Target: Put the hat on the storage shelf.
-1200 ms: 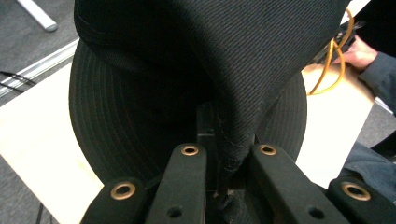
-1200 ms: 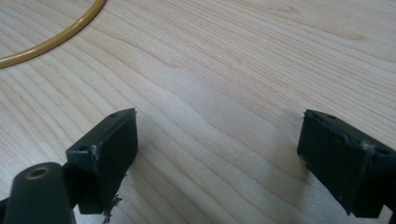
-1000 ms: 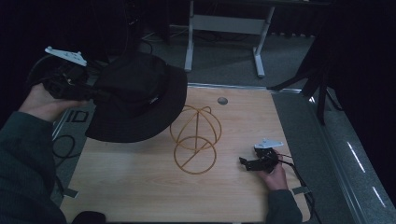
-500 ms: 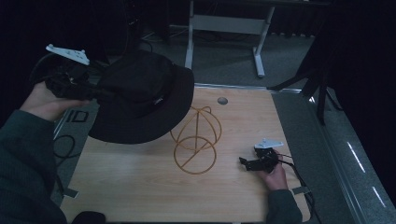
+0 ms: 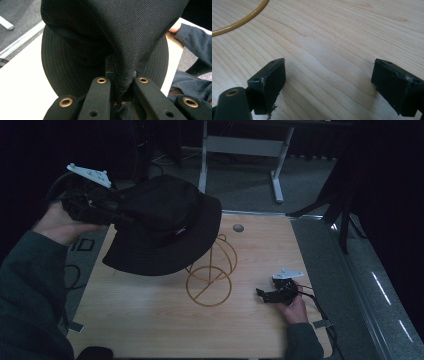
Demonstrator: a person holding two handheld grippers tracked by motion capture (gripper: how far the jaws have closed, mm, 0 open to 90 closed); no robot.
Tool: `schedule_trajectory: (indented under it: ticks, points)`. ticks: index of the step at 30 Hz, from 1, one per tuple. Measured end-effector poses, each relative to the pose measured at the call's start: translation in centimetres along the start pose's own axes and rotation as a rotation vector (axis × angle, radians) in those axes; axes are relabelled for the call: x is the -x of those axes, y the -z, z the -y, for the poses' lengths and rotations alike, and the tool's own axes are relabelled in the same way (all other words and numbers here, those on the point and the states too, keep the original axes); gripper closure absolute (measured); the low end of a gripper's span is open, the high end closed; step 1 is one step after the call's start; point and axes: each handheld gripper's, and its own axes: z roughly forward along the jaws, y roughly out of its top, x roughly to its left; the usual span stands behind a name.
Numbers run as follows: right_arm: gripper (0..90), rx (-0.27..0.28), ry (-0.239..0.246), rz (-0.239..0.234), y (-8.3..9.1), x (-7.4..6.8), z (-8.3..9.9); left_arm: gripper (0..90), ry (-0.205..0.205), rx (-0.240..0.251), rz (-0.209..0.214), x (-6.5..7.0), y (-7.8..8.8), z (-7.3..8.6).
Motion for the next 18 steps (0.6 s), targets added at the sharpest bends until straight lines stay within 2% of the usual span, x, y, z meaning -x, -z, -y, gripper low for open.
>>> schedule_trajectory:
  ticks: [18]
  points:
    - [12.2,0.000,0.002,0.000,0.0,0.0,0.0,88.0,-0.073,-0.057,0.038,1.3,-2.6,-2.9]
